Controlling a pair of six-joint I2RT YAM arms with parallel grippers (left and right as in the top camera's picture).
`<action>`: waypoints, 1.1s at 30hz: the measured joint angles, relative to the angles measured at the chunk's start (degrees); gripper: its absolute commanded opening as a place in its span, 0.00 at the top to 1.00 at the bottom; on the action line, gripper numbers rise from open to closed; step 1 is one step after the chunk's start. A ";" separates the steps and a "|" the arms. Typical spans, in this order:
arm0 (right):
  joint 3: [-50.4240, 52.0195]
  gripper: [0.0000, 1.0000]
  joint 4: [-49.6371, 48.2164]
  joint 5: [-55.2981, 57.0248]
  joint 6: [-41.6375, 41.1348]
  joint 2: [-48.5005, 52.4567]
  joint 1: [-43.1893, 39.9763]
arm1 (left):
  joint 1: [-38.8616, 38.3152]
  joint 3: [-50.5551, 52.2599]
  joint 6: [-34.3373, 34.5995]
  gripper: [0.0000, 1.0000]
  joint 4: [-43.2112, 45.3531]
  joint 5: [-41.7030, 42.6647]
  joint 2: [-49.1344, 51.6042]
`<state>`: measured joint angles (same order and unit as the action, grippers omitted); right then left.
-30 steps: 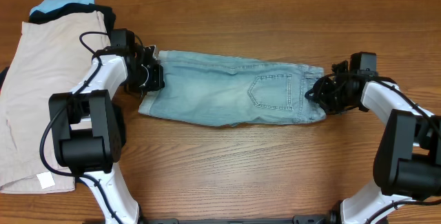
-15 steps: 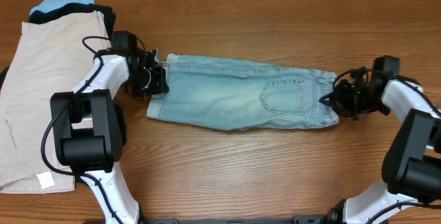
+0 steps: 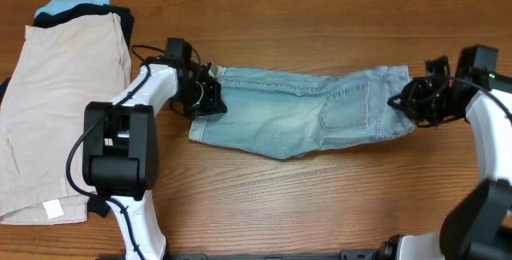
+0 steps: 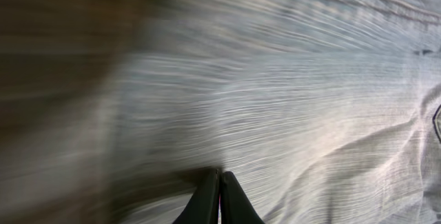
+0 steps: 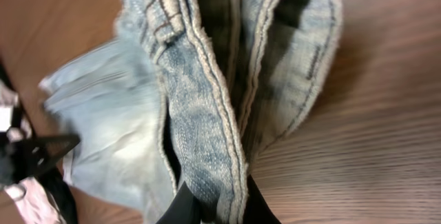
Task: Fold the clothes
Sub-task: 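Hold the left end with the left gripper and fold the right end leftward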
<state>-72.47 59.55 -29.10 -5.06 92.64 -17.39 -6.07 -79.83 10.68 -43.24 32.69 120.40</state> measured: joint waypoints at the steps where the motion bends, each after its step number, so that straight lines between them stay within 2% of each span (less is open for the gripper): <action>1: -0.39 0.96 -0.02 0.13 0.13 -1.62 1.73 | -0.42 0.00 0.20 0.96 0.17 0.15 0.02; 8: -0.83 0.96 -5.57 1.49 -4.02 -6.40 16.50 | -1.03 0.00 1.22 0.96 0.42 0.50 0.07; 17: -0.83 0.96 -20.65 12.13 -19.21 -6.32 38.58 | -1.05 0.00 1.25 0.96 0.44 0.55 0.07; 21: -0.83 0.96 -26.62 16.70 -24.04 -6.23 45.88 | -1.03 0.00 1.25 0.96 0.44 0.55 0.07; 25: -0.94 0.96 -26.53 18.82 -26.25 -6.23 48.50 | -1.03 0.00 1.22 0.96 0.13 0.17 0.07; 33: -7.04 0.96 -11.41 20.37 -24.70 -6.21 41.97 | 1.57 -2.32 -0.85 0.96 -9.55 -2.43 0.35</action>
<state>-79.50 48.14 -8.73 -29.76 86.43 24.58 -4.49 -82.15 9.82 -52.80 30.26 120.75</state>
